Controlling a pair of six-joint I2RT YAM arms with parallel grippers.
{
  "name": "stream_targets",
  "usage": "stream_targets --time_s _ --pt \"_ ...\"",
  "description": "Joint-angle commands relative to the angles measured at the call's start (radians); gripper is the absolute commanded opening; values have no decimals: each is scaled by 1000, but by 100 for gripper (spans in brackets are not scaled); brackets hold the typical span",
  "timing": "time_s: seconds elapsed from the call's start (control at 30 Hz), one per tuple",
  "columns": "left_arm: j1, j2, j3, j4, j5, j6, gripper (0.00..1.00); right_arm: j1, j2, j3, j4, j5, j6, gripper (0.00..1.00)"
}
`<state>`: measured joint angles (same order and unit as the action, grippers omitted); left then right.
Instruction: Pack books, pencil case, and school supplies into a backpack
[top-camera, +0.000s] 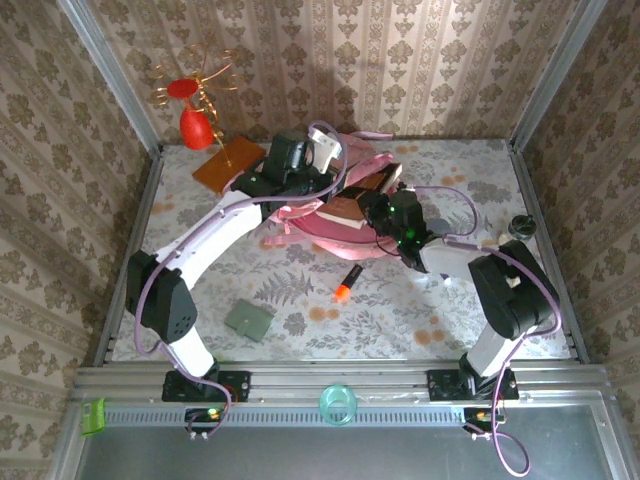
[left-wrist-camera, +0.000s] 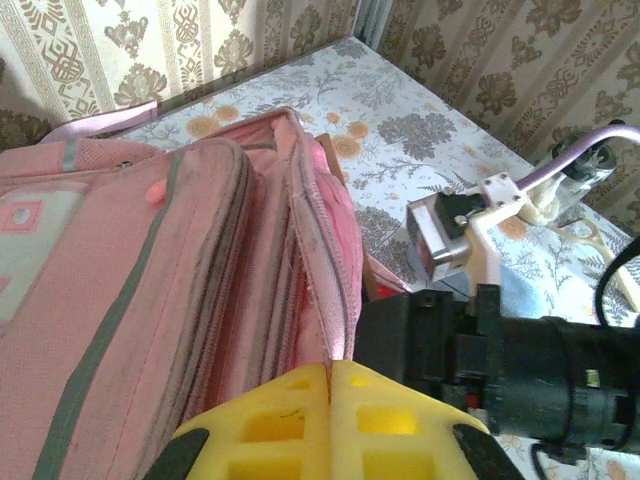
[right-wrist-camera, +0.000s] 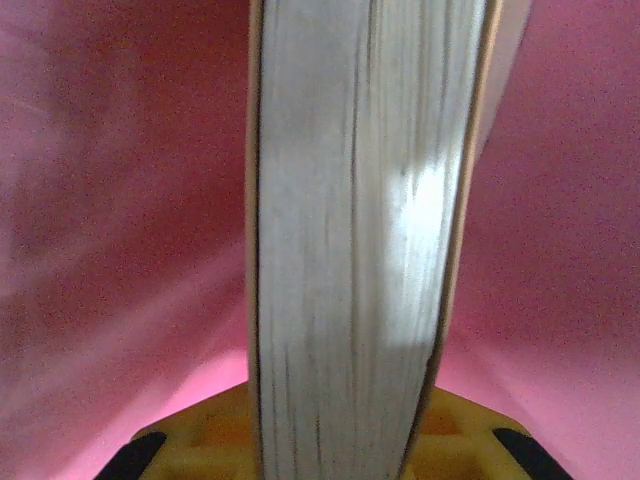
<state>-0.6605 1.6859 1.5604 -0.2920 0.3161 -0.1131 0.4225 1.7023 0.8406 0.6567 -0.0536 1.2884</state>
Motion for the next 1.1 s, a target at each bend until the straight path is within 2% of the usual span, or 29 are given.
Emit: stream_targets --time_s 0.0,0.23,0.47,0.6,0.67,0.77,0.9,1.07 --pt "-5 -30 73 58 15 -16 0 12 61 81 152 101 36 0" --pt "4 -18 96 56 15 -22 0 49 236 244 126 257 55 0" --pt "14 -15 93 59 21 -28 0 65 404 444 39 321 44 1" --pt "20 -16 84 57 29 -30 0 69 442 514 -63 289 -12 19" --pt "28 -24 68 64 35 -32 0 64 407 476 -71 267 -52 31" --pt "41 -41 32 76 40 -33 0 50 285 352 -73 236 -115 40" --pt "67 -73 -27 106 48 -43 0 24 82 164 -87 168 -197 43" --pt "111 -139 -148 152 57 -57 0 -16 -231 -45 -303 125 -361 48"
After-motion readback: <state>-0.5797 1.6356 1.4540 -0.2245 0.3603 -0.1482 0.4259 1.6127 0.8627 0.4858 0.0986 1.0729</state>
